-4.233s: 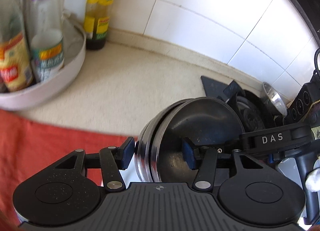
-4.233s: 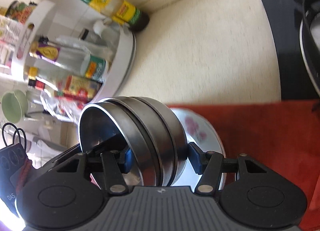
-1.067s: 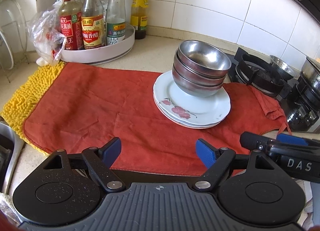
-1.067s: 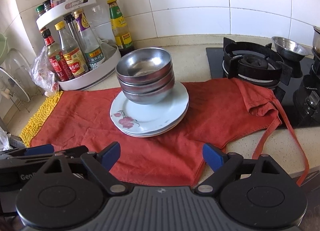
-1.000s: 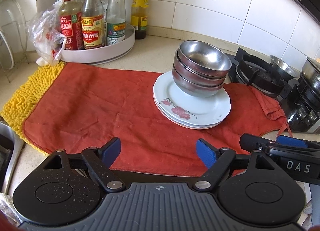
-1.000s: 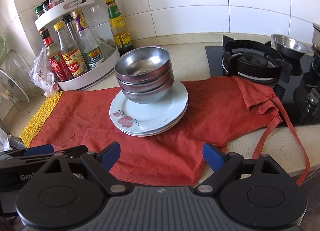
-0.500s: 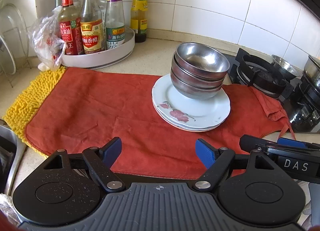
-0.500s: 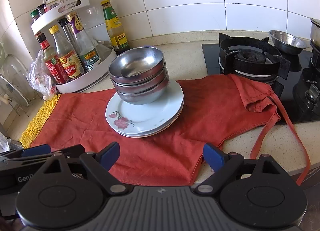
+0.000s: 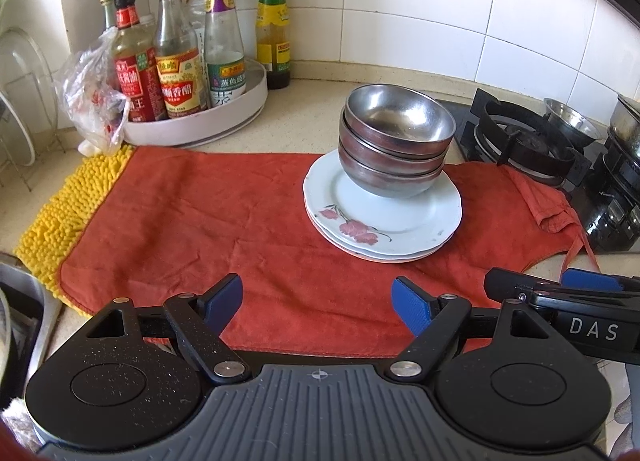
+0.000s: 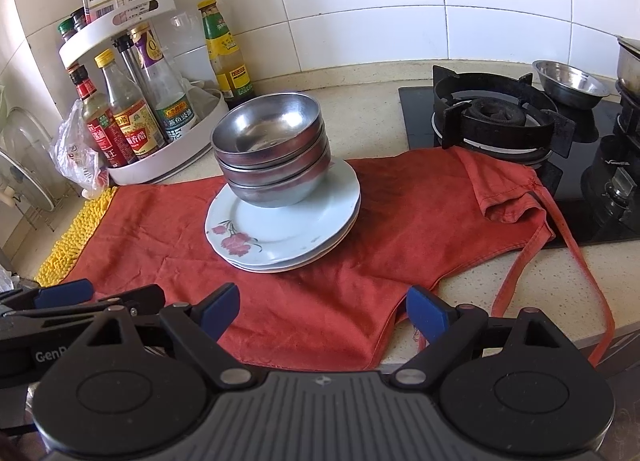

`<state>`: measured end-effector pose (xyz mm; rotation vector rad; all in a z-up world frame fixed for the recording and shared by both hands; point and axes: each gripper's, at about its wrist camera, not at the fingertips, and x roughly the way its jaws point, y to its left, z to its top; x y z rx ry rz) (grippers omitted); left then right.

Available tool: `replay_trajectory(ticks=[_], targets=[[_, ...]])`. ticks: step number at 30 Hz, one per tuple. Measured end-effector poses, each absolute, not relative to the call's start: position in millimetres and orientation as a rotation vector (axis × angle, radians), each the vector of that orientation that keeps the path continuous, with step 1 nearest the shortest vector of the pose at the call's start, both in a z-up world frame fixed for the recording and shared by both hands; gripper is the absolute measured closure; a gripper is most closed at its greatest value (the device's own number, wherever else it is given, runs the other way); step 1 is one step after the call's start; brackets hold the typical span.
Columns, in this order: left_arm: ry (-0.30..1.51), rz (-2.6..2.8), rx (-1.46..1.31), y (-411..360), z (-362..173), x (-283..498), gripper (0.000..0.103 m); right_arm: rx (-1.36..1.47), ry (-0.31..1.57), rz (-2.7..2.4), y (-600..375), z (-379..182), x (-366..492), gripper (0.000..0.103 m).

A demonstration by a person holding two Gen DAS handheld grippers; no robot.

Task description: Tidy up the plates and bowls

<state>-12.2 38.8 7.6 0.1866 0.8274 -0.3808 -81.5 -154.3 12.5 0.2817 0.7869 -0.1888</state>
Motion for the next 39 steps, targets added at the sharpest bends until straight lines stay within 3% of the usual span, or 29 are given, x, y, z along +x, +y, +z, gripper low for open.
replay_trajectory(ticks=[39], targets=[[0.795,-0.413,0.177,41.4,8.8,-10.7,0.016,0.265,0.771,-0.214,-151.0,17.4,-83.3,0.011]])
